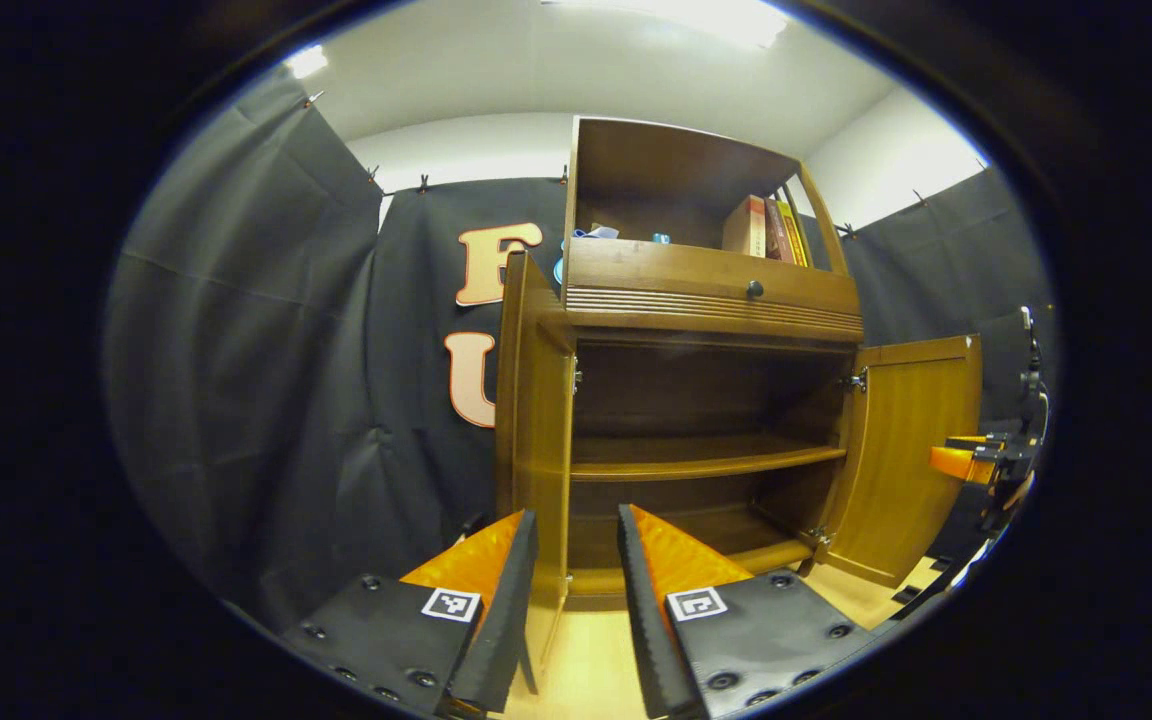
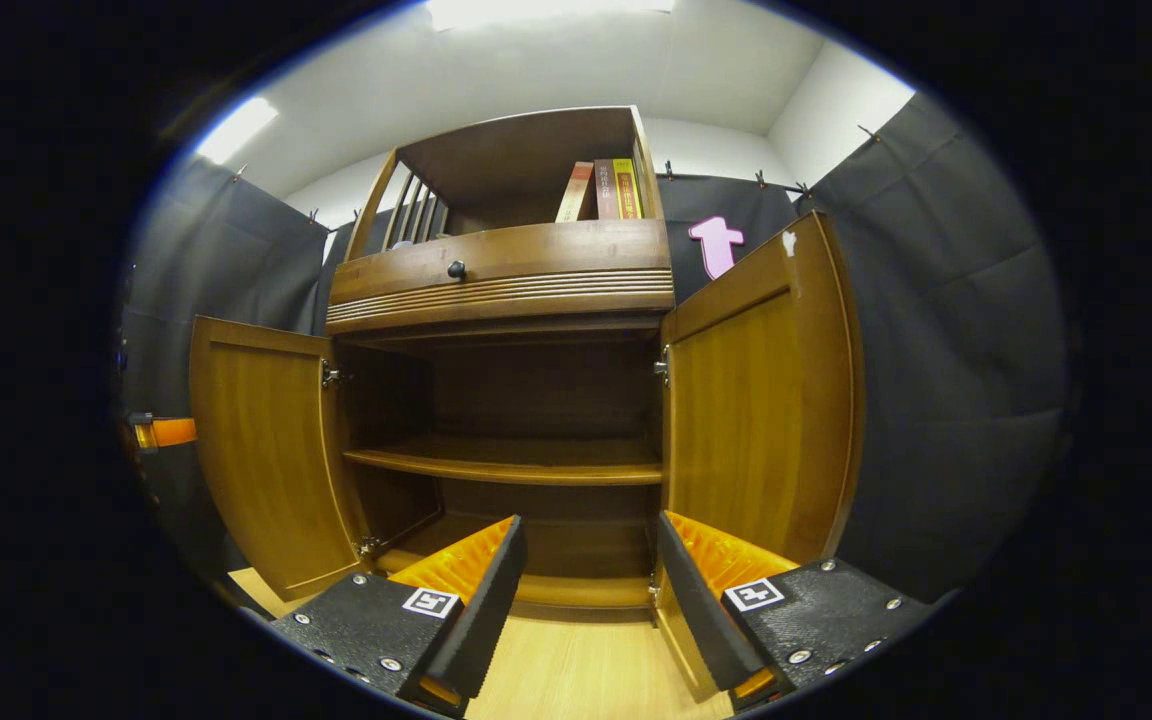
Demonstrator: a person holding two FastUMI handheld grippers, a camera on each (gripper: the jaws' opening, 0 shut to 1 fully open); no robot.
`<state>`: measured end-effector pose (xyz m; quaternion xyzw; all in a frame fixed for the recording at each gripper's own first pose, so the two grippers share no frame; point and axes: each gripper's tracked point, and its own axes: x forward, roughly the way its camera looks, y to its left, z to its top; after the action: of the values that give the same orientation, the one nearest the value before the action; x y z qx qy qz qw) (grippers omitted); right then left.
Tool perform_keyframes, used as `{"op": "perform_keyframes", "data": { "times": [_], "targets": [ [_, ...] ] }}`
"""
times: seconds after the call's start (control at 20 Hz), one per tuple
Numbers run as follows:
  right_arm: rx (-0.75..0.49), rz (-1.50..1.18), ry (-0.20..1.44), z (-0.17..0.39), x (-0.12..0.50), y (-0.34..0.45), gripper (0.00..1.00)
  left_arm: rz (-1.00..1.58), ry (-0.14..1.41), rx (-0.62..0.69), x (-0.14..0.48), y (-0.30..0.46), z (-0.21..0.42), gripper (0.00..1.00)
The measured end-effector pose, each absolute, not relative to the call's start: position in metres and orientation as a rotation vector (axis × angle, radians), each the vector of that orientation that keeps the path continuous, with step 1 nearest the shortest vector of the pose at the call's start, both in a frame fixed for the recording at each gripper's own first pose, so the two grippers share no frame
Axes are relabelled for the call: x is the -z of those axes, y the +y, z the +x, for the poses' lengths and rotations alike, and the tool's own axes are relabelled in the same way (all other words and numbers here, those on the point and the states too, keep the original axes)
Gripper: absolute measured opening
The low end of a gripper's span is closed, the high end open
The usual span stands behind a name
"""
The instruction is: Open the right door of the double-door shoe cabinet with the right hand, and open the left door with the left hand.
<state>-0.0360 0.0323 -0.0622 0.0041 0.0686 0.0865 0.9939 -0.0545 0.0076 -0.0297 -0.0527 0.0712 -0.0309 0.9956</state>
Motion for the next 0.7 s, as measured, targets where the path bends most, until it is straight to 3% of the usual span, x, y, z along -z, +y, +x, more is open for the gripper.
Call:
{"op": "perform_keyframes", "data": {
  "times": [0.7],
  "targets": [
    [-0.143, -0.038, 0.064, -0.029, 0.032, 0.006, 0.82, -0.048, 0.09, 0.103, 0.001, -0.038, -0.028, 0.98]
  ]
}}
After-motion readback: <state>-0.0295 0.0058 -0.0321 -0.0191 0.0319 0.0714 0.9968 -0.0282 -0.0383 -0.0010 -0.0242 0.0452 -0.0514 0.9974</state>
